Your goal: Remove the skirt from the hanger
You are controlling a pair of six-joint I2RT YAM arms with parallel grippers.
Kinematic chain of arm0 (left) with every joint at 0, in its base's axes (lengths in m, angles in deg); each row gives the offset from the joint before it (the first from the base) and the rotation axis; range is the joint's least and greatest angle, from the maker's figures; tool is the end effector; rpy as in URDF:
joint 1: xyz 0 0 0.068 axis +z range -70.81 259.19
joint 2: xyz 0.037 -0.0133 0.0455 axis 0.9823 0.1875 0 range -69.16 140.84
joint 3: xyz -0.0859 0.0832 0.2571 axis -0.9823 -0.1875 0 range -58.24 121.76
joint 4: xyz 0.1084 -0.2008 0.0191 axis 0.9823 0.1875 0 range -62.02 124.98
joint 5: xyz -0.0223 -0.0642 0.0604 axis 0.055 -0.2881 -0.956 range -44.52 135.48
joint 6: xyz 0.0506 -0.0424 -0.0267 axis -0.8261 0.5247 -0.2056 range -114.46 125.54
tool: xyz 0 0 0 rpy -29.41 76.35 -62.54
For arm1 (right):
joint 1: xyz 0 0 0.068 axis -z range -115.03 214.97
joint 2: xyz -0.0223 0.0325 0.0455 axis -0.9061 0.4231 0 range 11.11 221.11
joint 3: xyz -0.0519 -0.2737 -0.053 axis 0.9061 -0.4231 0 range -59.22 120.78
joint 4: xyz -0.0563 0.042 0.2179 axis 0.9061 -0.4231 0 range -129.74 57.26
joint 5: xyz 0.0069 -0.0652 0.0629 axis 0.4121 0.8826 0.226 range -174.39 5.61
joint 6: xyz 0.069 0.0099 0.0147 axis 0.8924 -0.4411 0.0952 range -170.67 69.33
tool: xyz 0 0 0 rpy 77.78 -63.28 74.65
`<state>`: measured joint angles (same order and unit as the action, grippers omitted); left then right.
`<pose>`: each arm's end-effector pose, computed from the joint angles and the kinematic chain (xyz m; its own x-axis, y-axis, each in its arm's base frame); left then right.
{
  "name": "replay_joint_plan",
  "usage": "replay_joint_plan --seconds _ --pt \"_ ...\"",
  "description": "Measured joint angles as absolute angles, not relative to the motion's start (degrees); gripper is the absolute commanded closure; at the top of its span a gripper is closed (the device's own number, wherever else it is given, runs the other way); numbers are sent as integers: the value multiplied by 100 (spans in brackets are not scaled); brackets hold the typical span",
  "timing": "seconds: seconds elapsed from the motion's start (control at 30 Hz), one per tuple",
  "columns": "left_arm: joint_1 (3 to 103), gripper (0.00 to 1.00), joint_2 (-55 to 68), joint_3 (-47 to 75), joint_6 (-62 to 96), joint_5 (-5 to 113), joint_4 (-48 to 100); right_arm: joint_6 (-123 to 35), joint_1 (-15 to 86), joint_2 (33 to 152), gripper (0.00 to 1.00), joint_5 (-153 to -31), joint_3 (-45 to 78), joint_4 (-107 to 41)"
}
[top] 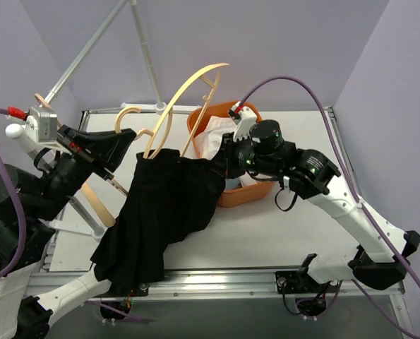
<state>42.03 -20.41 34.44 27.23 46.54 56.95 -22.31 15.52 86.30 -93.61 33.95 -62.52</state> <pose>0.0602 -0.0470 0.5434 -0.0374 -0.4353 -0.8995 0.6504 0.6728 -0.3527 0.1618 0.2037 0.4743 -0.5219 0.1115 -0.8457 -0.6864 0.5337 0.4940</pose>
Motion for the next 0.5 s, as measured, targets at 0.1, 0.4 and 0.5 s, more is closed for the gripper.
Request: replay_joint_plan --seconds 0.1,0.4,0.5 --pt "4200 98 -1877 3302 2952 4440 5225 -1873 1381 8182 100 -9437 2822 -5867" --pt "4203 98 -1300 3578 3344 3647 4388 -1619 1209 7900 100 -9398 2383 -5887" --pt "4200 98 -1117 3803 3387 3625 4259 -1670 1165 7907 100 -9245 2440 -6099"
